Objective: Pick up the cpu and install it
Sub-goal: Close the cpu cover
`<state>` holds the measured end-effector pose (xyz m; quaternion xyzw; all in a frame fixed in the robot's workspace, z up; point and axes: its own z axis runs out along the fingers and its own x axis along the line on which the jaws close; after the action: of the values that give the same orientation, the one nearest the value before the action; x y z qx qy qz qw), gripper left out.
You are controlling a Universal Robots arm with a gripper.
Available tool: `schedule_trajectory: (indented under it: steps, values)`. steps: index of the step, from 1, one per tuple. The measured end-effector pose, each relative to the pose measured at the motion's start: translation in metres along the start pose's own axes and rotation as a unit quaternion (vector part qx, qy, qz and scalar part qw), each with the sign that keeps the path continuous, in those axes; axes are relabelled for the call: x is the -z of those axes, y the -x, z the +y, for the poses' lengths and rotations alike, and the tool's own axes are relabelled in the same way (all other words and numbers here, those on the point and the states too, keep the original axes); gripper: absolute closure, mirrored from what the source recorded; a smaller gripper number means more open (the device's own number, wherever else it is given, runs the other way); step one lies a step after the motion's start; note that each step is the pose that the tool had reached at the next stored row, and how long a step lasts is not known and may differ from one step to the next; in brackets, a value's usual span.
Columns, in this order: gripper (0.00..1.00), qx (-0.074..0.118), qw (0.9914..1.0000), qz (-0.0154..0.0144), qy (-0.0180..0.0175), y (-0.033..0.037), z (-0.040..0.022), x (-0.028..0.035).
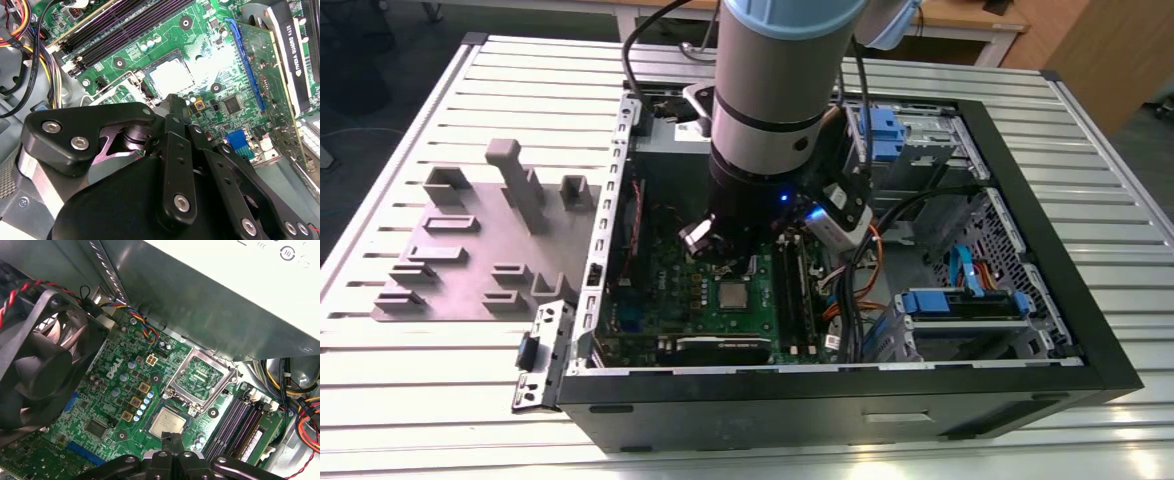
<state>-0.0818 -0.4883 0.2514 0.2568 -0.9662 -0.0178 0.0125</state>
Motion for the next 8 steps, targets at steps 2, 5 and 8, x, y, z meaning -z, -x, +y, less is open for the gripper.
schedule_trajectory:
  steps: [2,5,8]
  values:
    - [0.89,0.006,0.99998,0.0003,-0.0001,0.0000,0.0000,0.0000]
    - [0.89,0.022,0.99976,0.0009,-0.0003,0.0000,0.0000,0.0000]
    - [0.89,0.034,0.99942,0.0014,-0.0005,0.0000,0.0000,0.0000]
